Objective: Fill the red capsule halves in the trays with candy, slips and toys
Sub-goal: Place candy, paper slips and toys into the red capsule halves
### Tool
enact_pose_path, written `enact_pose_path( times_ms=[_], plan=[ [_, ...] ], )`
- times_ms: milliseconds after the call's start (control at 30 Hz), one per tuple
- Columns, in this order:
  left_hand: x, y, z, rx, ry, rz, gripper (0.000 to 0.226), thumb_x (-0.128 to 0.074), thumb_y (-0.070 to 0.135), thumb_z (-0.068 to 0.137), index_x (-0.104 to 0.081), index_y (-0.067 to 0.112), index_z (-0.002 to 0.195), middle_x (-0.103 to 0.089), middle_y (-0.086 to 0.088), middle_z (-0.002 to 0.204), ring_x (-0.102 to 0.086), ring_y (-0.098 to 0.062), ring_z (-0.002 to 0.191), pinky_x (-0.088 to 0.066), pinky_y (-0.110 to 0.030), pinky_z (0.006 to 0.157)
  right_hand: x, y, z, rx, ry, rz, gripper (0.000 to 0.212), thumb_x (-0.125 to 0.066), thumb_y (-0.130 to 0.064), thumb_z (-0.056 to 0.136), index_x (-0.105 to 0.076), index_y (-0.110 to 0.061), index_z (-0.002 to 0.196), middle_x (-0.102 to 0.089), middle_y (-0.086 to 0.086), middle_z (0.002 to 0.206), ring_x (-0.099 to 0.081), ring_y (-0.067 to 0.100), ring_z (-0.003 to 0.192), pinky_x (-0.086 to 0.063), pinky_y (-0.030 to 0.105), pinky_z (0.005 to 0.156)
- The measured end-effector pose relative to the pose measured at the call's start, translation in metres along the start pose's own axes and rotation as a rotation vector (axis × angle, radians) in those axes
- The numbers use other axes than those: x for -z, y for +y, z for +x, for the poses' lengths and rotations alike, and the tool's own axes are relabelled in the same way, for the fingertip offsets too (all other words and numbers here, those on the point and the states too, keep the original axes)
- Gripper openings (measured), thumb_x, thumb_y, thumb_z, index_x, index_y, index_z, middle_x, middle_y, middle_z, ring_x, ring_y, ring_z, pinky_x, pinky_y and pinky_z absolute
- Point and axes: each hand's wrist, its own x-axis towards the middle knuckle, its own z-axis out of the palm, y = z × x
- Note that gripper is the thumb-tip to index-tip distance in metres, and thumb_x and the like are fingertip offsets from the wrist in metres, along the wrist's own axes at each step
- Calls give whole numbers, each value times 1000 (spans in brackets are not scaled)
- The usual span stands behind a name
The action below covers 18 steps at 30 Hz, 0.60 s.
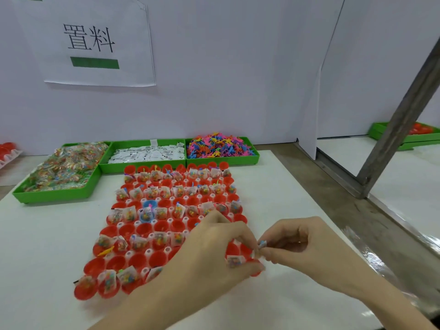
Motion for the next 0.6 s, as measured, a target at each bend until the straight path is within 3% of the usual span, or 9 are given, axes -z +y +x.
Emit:
enact_pose_path(
  times_ms=[100, 200, 367, 500, 600],
  plan=[
    [-10, 2, -4, -149, -45, 298, 62, -80, 70, 62, -54, 37, 106, -53, 30, 97, -48, -1, 97, -45, -16, 76, -7, 10, -2, -22, 15, 22, 9, -85, -19, 83, -81, -27, 86, -79, 1, 85, -75, 14, 77, -58, 23, 71],
    [-20, 8, -3, -221, -52, 480, 80, -87, 73, 41, -57, 27, 100, -63, 21, 82, -56, -7, 80, -43, -15, 69, -15, 16, -2, -25, 5, -15, 12, -84, -21, 83, -81, -30, 89, -79, 0, 87, -75, 17, 80, -61, 31, 76],
    [-25, 9, 4, -183, -7, 479, 72, -96, 51, 38, -60, 23, 94, -63, 18, 70, -57, -10, 73, -52, -19, 56, -17, 19, -1, -5, 37, -108, 16, -81, -15, 83, -79, -30, 88, -78, -3, 85, -73, 16, 77, -60, 36, 73],
    [-25, 6, 4, -123, -50, 425, 65, -94, 48, 50, -55, 25, 97, -65, 19, 73, -55, -10, 81, -46, -17, 62, -17, 19, -1, 5, 40, -148, 20, -79, -11, 82, -78, -30, 89, -78, -4, 85, -73, 17, 78, -60, 36, 74],
    [-23, 8, 6, -106, -58, 443, 74, -94, 57, 36, -56, 28, 93, -59, 21, 66, -56, -5, 74, -40, -12, 56, -17, 19, 1, 16, 43, -185, 26, -78, -7, 80, -78, -32, 87, -78, -7, 84, -73, 16, 77, -61, 32, 72]
  ],
)
